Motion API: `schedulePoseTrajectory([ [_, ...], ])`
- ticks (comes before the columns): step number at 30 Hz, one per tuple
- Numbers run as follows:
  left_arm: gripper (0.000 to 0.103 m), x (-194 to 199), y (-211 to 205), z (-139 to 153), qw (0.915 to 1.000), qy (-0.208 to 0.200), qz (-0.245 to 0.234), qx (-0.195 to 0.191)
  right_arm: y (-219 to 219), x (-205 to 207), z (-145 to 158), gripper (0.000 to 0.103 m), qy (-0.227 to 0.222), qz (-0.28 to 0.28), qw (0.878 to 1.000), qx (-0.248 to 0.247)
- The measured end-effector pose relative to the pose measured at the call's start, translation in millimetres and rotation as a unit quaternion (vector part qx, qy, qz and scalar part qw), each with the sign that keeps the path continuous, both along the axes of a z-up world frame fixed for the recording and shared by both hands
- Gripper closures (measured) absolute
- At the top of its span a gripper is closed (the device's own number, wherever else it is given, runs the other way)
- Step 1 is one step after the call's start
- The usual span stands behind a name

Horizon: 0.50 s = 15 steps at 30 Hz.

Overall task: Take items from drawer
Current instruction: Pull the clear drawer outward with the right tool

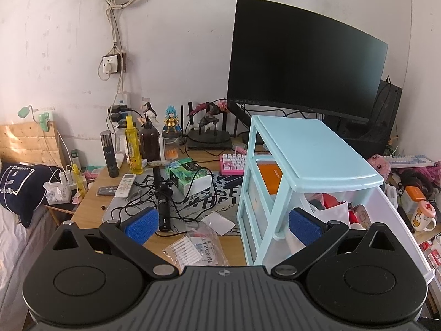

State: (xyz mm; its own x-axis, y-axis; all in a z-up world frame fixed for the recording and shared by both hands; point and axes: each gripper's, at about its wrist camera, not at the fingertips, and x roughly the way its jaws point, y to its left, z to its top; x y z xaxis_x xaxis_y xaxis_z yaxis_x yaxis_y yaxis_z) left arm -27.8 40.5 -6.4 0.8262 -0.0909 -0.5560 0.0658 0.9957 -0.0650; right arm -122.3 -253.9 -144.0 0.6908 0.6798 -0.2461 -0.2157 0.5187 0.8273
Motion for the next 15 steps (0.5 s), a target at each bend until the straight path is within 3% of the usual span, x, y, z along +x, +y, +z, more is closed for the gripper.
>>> schedulePoseTrajectory([
  [3, 0.0, 1, -1, 0, 1.0, 0.0, 0.002, -0.001, 1, 0, 4, 0.072, -0.003, -0.003, 1.0, -0.014],
  [5, 0.0, 2, -2, 0, 1.0, 0.0, 0.002, -0.003, 0, 0, 5, 0.057, -0.003, -0.006, 1.0, -0.016],
  [10, 0.0, 1, -4, 0, 1.0, 0.0, 0.002, -0.005, 0, 1, 8, 0.055, -0.005, 0.001, 1.0, -0.031],
  [15, 0.0, 2, -7, 1, 1.0, 0.0, 0.002, -0.004, 0, 0, 12, 0.044, -0.006, 0.008, 0.999, -0.042],
])
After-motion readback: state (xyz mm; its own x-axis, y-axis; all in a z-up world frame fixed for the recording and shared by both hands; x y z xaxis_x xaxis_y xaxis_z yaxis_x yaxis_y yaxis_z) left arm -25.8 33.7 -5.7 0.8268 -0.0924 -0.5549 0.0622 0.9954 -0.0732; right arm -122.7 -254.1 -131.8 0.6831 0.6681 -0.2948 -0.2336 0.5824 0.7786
